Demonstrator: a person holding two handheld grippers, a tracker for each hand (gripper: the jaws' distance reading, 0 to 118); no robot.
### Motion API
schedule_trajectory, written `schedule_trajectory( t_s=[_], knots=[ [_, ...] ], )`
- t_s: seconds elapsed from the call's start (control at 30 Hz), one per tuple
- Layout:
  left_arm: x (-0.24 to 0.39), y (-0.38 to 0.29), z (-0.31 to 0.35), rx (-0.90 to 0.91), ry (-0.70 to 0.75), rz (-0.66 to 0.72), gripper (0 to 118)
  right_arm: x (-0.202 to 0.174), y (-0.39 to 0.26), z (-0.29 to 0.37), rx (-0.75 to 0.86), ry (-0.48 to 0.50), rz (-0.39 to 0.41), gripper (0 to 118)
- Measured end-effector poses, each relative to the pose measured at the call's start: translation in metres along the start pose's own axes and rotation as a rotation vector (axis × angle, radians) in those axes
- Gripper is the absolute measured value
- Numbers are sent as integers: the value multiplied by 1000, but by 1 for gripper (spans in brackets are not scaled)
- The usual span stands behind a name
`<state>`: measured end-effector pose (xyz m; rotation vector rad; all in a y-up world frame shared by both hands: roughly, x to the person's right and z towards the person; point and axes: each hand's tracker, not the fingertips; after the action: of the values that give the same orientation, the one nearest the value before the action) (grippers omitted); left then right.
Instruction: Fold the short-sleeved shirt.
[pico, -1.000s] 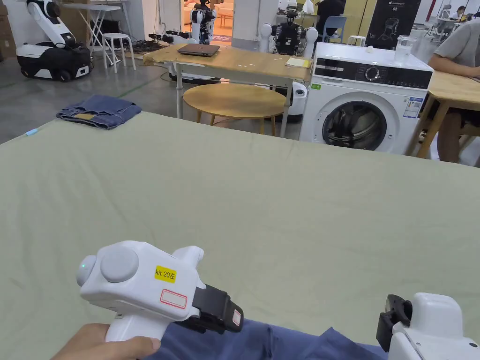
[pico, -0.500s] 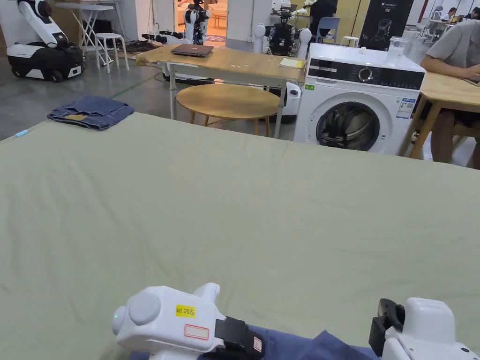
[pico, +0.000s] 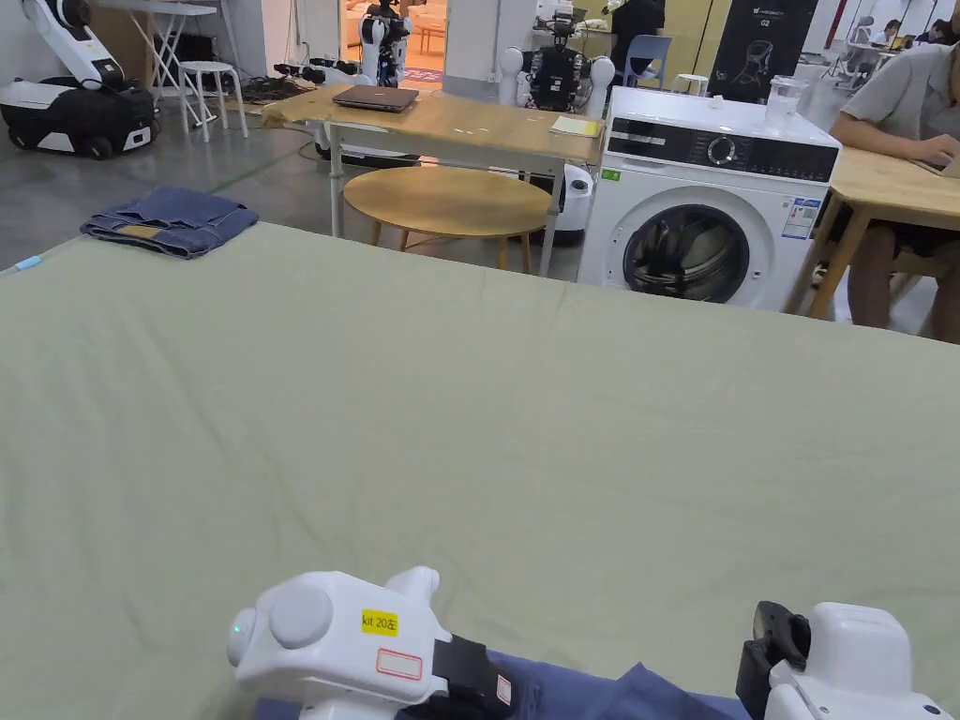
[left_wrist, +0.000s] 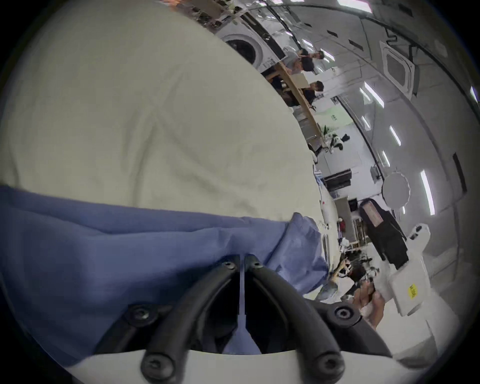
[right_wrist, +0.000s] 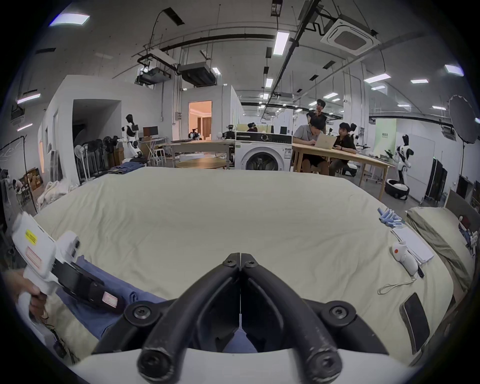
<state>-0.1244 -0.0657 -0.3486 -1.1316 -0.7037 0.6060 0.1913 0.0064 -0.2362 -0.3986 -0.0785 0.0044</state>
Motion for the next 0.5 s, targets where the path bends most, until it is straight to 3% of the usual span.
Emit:
schedule_trajectory(
  t_s=[0.13,0.3,0.37,0.43,0.5],
  knots=[
    [1,6,56,64,-15,-53,0,-2,5,3,13,5,4,0],
    [-29,4,126,152,84,-56,3,-7,12,8,41,22,12,0],
    [-47,0,145,159,118,-27,16,-10,14,9,57,30,13,0],
    [-62,-6,155,159,114,0,21,-12,15,8,70,32,15,0],
    [-78,-14,160,156,105,16,44,-14,15,9,90,40,10,0]
  ],
)
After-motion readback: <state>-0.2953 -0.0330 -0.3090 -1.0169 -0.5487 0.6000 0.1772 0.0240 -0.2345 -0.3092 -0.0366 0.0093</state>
